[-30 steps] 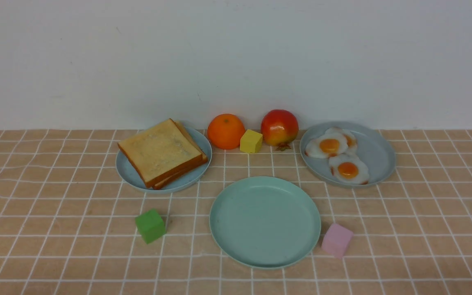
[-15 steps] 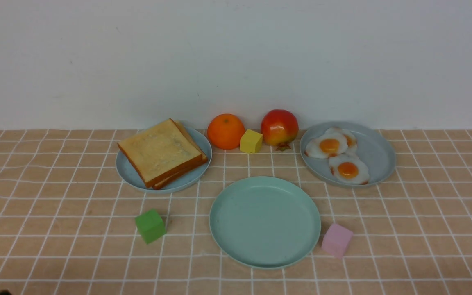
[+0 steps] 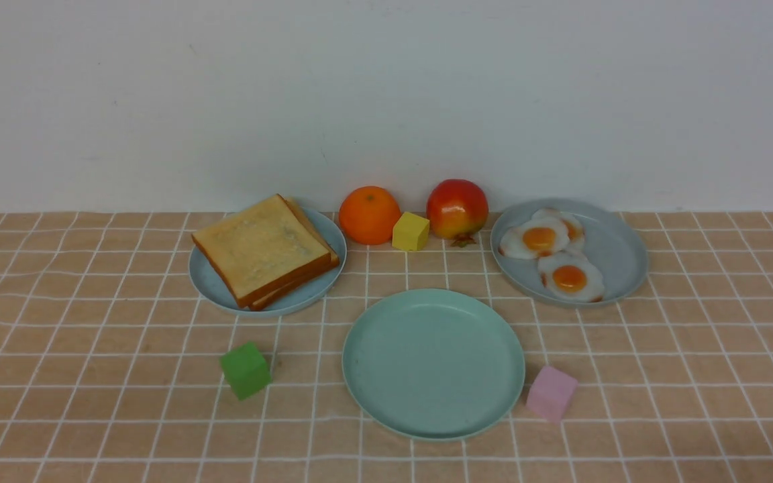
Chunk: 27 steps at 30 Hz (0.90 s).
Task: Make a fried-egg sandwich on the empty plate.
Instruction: Use the left arm to grab a slice of bread
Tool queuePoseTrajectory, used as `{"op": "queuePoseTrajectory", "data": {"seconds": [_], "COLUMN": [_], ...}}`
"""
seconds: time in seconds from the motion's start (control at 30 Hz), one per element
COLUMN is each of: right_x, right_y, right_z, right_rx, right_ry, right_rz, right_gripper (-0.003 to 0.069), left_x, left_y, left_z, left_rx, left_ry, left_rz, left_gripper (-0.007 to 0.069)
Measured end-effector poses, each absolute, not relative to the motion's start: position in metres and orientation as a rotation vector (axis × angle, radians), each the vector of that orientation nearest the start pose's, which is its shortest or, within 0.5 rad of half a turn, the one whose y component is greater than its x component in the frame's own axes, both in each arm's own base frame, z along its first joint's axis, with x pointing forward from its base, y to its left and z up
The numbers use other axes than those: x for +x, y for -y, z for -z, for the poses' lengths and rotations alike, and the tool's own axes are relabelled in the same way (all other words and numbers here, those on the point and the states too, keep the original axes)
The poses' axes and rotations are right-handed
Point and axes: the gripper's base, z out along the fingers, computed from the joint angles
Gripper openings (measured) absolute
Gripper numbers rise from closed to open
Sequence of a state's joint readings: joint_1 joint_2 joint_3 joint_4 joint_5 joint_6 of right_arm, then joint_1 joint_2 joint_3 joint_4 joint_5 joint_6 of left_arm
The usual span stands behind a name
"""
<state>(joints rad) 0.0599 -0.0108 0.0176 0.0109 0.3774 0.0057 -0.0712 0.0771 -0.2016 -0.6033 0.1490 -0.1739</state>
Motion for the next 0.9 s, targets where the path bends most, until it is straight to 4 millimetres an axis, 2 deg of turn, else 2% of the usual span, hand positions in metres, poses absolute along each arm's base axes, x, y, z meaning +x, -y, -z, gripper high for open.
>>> {"op": "queuePoseTrajectory", "data": {"seconds": [0.03, 0.1, 0.13, 0.23, 0.27, 0.37, 0.47, 0.53, 0.6, 0.63, 0.7, 0.77, 0.9], "right_x": [0.052, 0.052, 0.052, 0.053, 0.053, 0.054, 0.056, 0.056, 0.056, 0.056, 0.053, 0.048, 0.04], "right_y": [-0.003, -0.003, -0.003, -0.004, -0.005, -0.008, -0.009, -0.008, -0.007, -0.007, -0.012, -0.019, -0.033], "right_z": [-0.174, -0.174, -0.174, -0.175, -0.175, -0.179, -0.19, -0.194, -0.199, -0.199, -0.208, -0.232, -0.296], "right_rx": [-0.045, -0.046, -0.046, -0.023, 0.002, 0.156, 0.338, 0.391, 0.488, 0.488, 0.465, 0.35, -0.006], "right_ry": [-1.868, -1.868, -1.868, -1.852, -1.846, -1.788, -1.651, -1.602, -1.524, -1.524, -1.571, -1.645, -1.877], "right_rz": [-0.055, -0.052, -0.052, -0.081, -0.11, -0.288, -0.489, -0.543, -0.64, -0.64, -0.693, -0.71, -0.632], "right_gripper": [0.0239, 0.0239, 0.0239, 0.0239, 0.0239, 0.0239, 0.0239, 0.0239, 0.0239, 0.0239, 0.023, 0.0202, 0.0087], "left_x": [0.052, 0.061, 0.063, 0.081, 0.087, 0.101, 0.119, 0.13, 0.152, 0.154, 0.181, 0.205, 0.266], "left_y": [0.012, 0.019, 0.02, 0.033, 0.037, 0.045, 0.055, 0.059, 0.07, 0.07, 0.081, 0.087, 0.103], "left_z": [-0.267, -0.288, -0.288, -0.313, -0.316, -0.331, -0.34, -0.338, -0.332, -0.332, -0.322, -0.31, -0.284], "left_rx": [-0.453, -0.331, -0.315, -0.088, -0.032, 0.091, 0.17, 0.204, 0.341, 0.354, 0.496, 0.57, 0.631], "left_ry": [-1.469, -1.635, -1.678, -1.994, -2.079, -2.198, -2.243, -2.272, -2.314, -2.316, -2.319, -2.33, -2.421], "left_rz": [0.739, 0.66, 0.651, 0.583, 0.581, 0.602, 0.626, 0.625, 0.586, 0.58, 0.517, 0.469, 0.419], "left_gripper": [0.0048, -0.0013, -0.0013, -0.0013, -0.0013, -0.0013, -0.0013, -0.0013, -0.0013, -0.0013, -0.0013, -0.0013, -0.0013]}}
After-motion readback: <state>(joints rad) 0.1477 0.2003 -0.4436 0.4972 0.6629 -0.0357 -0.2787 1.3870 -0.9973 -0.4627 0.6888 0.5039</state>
